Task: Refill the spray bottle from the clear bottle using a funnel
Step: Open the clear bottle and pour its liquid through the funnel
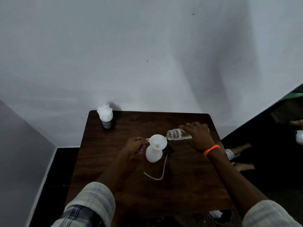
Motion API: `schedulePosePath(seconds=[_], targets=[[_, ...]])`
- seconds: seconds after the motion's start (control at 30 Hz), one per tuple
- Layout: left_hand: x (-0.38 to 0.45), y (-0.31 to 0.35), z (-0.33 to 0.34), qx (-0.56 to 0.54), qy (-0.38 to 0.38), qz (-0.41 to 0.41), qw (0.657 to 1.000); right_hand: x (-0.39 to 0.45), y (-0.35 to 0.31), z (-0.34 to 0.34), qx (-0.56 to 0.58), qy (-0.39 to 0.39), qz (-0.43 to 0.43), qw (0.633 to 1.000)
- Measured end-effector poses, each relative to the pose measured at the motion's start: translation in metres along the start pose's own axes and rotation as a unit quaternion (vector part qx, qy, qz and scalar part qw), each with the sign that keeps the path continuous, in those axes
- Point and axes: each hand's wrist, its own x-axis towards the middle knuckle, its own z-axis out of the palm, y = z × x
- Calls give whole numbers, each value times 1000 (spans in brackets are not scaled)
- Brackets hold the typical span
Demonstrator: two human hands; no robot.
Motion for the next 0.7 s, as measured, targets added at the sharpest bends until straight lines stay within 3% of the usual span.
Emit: schedulePosePath(seconds=[0.7], targets=[[-11, 2, 2, -51, -10, -6, 999, -1, 2, -5, 15, 28, -6, 999]])
